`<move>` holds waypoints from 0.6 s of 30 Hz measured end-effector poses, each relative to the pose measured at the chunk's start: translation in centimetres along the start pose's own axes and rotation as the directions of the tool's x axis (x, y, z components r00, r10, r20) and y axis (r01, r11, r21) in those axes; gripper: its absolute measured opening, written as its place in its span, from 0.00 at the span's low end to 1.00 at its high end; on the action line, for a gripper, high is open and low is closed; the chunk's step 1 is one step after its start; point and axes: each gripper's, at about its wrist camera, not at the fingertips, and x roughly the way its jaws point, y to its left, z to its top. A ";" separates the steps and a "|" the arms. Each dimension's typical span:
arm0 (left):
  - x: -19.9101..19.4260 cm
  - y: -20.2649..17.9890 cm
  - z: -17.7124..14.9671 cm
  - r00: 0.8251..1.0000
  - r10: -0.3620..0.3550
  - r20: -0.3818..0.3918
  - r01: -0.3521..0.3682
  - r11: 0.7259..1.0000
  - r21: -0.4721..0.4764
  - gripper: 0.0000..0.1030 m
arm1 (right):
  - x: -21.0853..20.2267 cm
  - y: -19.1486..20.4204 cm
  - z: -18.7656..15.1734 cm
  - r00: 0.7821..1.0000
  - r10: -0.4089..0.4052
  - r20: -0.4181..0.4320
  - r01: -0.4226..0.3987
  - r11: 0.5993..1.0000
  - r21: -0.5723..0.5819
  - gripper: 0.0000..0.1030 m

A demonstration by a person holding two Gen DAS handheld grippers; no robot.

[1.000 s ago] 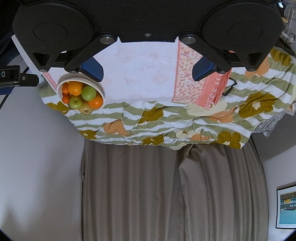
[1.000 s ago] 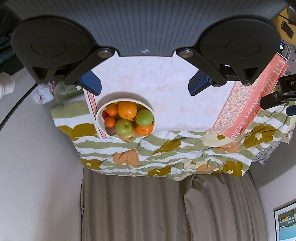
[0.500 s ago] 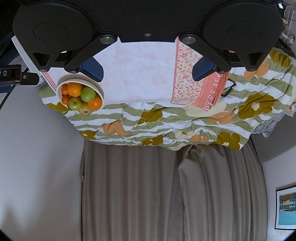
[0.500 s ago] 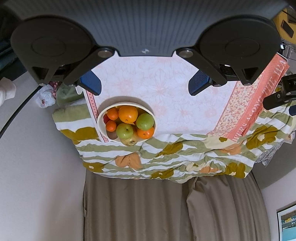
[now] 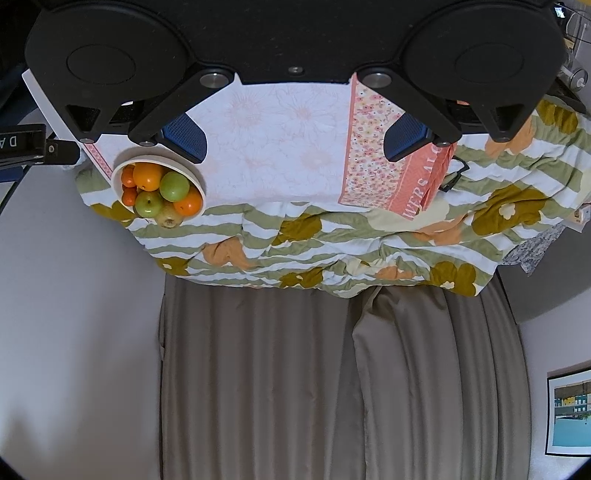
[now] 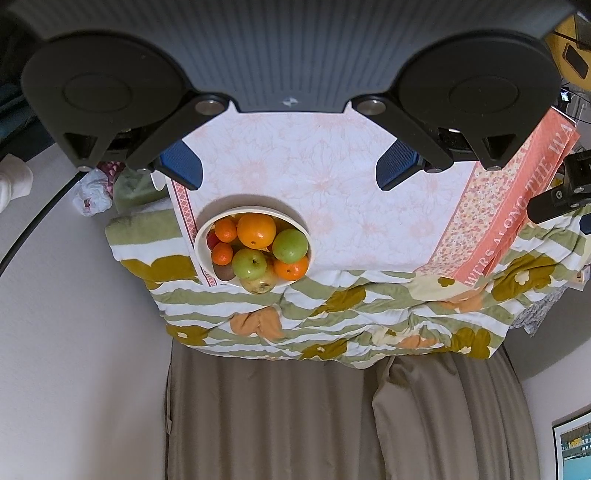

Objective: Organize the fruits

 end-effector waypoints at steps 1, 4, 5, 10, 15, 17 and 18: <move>-0.1 0.0 0.0 1.000 0.004 0.004 -0.004 1.000 0.000 1.00 | 0.0 0.0 0.0 1.000 0.000 -0.002 0.000 1.000 0.000 1.00; -0.2 0.0 -0.1 1.000 0.007 0.007 -0.007 1.000 0.000 1.00 | 0.0 -0.1 0.0 1.000 0.001 -0.004 -0.001 1.000 0.002 1.00; -0.2 0.0 -0.1 1.000 0.008 0.006 -0.008 1.000 0.000 1.00 | 0.0 0.0 0.0 1.000 0.001 -0.005 -0.001 1.000 0.002 1.00; -0.3 0.1 -0.2 1.000 0.021 0.001 -0.021 1.000 0.002 1.00 | 0.1 0.1 -0.3 1.000 0.001 -0.006 -0.001 1.000 -0.001 1.00; -0.4 0.2 -0.4 0.999 0.034 -0.002 -0.034 0.999 0.002 1.00 | 0.1 0.2 -0.2 1.000 0.001 -0.006 -0.001 1.000 0.001 1.00; -0.4 0.4 -0.5 1.000 0.024 -0.006 -0.024 1.000 -0.011 1.00 | 0.1 0.2 -0.2 1.000 0.002 -0.007 -0.001 1.000 0.002 1.00; -0.5 0.5 -0.5 1.000 0.021 -0.007 -0.021 1.000 -0.015 1.00 | 0.1 0.2 -0.3 1.000 0.002 -0.007 -0.002 1.000 0.004 1.00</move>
